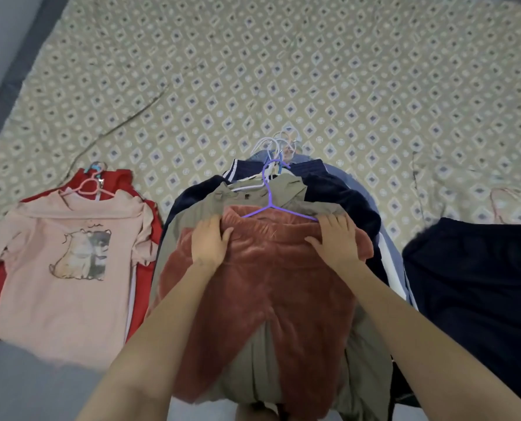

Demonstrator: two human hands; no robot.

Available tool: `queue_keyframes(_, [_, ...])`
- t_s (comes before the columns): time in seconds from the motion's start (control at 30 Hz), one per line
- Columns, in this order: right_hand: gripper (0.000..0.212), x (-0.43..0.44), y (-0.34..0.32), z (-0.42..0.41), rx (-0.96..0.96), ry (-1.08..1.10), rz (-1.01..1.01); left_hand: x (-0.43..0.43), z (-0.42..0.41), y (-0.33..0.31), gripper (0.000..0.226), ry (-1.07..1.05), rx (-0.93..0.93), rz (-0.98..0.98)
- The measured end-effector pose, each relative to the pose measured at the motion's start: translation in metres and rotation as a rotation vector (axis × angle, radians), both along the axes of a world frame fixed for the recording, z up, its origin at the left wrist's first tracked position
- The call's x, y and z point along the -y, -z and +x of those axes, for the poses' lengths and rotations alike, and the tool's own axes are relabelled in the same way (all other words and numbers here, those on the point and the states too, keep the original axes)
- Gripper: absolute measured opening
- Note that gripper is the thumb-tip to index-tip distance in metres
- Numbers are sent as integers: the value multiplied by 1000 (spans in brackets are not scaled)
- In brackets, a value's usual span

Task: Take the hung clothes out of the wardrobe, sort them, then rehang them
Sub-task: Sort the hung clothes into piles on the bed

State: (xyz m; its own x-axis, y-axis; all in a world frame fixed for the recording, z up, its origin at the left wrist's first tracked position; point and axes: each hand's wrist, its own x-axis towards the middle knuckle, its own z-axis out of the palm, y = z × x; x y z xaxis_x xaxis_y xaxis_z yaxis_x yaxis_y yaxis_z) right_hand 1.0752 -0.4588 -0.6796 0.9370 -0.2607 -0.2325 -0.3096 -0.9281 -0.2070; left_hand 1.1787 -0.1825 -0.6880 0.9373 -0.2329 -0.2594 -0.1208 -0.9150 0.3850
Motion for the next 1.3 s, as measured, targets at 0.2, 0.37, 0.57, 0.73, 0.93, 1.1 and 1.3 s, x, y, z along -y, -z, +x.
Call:
queue_keyframes(0.2, [40,-7,-22,-21,84,29,166,-27,-29,-34,24,-43,4,-145])
queue_keyframes(0.37, [50,-22,-91,-35,229,124,248,-42,-38,-84,24,46,50,-258])
queue_keyframes(0.57, [46,-36,-173,-67,347,260,389,-60,-58,-153,22,189,173,-336])
queue_keyframes(0.73, [41,-36,-227,-112,364,337,409,-65,-84,-204,32,214,238,-289])
queue_keyframes(0.93, [41,-26,-273,-184,391,376,368,-42,-141,-264,47,302,358,-269])
queue_keyframes(1.1, [43,-2,-298,-253,422,354,347,-13,-208,-301,29,279,411,-300])
queue_keyframes(1.3, [39,26,-313,-355,425,415,304,24,-303,-327,24,287,488,-302])
